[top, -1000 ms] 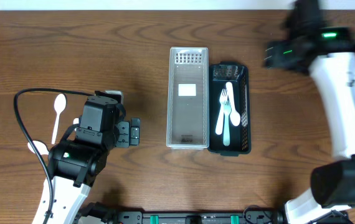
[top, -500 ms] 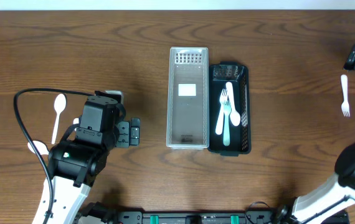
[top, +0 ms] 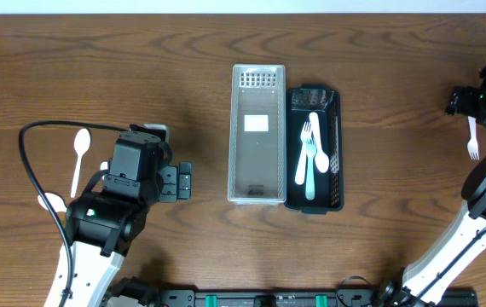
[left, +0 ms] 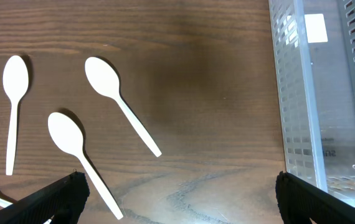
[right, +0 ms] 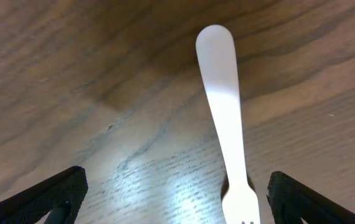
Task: Pack container
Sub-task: 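Move the right gripper to the remaining white fork and grasp it, then carry the white fork with the right gripper into the black basket, release, then reach the left gripper to the upper white spoon and grasp it, then carry the spoon with the left gripper into the white basket, release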
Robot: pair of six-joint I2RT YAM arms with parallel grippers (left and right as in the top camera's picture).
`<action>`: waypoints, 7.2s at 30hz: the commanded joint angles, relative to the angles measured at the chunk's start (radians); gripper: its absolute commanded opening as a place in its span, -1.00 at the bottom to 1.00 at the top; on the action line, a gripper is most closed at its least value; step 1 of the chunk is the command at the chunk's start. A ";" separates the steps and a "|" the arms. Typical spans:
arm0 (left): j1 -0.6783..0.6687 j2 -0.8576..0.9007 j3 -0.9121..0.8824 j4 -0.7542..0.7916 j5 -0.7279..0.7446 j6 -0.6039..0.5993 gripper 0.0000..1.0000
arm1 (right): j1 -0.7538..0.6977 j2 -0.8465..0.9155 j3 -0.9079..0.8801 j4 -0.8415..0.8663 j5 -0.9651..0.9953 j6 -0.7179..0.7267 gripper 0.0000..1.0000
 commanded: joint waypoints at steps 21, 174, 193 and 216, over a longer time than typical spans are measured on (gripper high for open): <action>0.004 -0.005 0.020 -0.003 -0.005 -0.005 0.96 | -0.069 0.092 0.009 -0.008 -0.027 -0.023 0.64; 0.366 0.530 0.090 0.100 0.083 -0.313 0.96 | 0.341 -0.494 0.163 -0.420 -0.067 0.183 0.83; 0.366 0.813 0.090 0.281 0.086 -0.307 0.96 | 0.341 -0.480 0.145 -0.413 -0.067 0.183 0.83; 0.366 0.907 0.090 0.300 0.139 -0.270 0.75 | 0.341 -0.480 0.143 -0.413 -0.067 0.183 0.83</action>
